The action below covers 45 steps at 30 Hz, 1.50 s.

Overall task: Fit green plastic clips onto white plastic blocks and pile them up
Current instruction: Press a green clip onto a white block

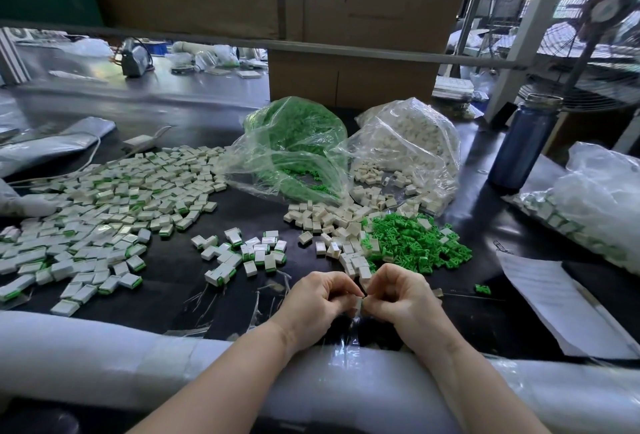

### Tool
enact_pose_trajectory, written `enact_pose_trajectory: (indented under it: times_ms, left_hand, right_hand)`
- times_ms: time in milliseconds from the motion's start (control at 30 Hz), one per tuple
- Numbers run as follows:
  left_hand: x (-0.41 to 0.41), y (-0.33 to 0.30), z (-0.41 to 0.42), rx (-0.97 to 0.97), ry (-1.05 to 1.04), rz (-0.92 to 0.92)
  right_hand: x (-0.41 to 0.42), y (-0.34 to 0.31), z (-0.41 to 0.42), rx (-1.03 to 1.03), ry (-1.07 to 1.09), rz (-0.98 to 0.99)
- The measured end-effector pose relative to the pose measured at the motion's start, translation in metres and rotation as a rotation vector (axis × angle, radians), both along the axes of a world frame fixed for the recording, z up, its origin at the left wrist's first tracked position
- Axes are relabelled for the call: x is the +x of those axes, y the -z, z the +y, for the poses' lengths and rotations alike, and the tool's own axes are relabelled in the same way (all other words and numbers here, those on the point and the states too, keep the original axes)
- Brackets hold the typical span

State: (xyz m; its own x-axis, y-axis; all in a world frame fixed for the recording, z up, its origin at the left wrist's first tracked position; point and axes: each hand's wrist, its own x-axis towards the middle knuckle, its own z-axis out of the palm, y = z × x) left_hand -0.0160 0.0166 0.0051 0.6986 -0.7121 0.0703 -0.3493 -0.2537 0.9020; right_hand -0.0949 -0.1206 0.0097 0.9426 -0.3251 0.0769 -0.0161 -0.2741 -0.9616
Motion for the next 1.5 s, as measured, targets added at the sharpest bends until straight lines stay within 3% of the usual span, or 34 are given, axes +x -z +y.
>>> enact_pose_trajectory:
  times_ms: [267, 500, 667, 833, 1067, 1267, 1500]
  left_hand:
    - [-0.0011, -0.0024, 0.0025, 0.005, 0.054, 0.010]
    - [-0.0027, -0.0043, 0.0000, -0.131, -0.010, 0.038]
    - [-0.0030, 0.0010, 0.0007, -0.081, 0.000, -0.063]
    - [0.0012, 0.0018, -0.0004, -0.137, -0.081, -0.027]
    - [0.0027, -0.0018, 0.0014, -0.167, -0.054, 0.067]
    - [0.0014, -0.0011, 0.0020, -0.001, -0.056, -0.040]
    - [0.0008, -0.0010, 0.0016, 0.008, -0.040, -0.053]
  right_hand:
    - [-0.0016, -0.0016, 0.0002, 0.029, -0.048, 0.015]
    - [0.0007, -0.0021, 0.0009, 0.148, 0.041, -0.079]
    - [-0.0005, -0.0006, -0.0015, 0.242, 0.060, -0.045]
    - [-0.0016, -0.0019, -0.0008, 0.284, 0.050, -0.051]
    - [-0.0001, -0.0018, 0.0046, 0.120, 0.058, -0.026]
    - [0.0011, 0.0018, 0.0037, -0.007, 0.049, 0.024]
    - [0.0028, 0.0030, 0.0033, 0.015, 0.039, 0.028]
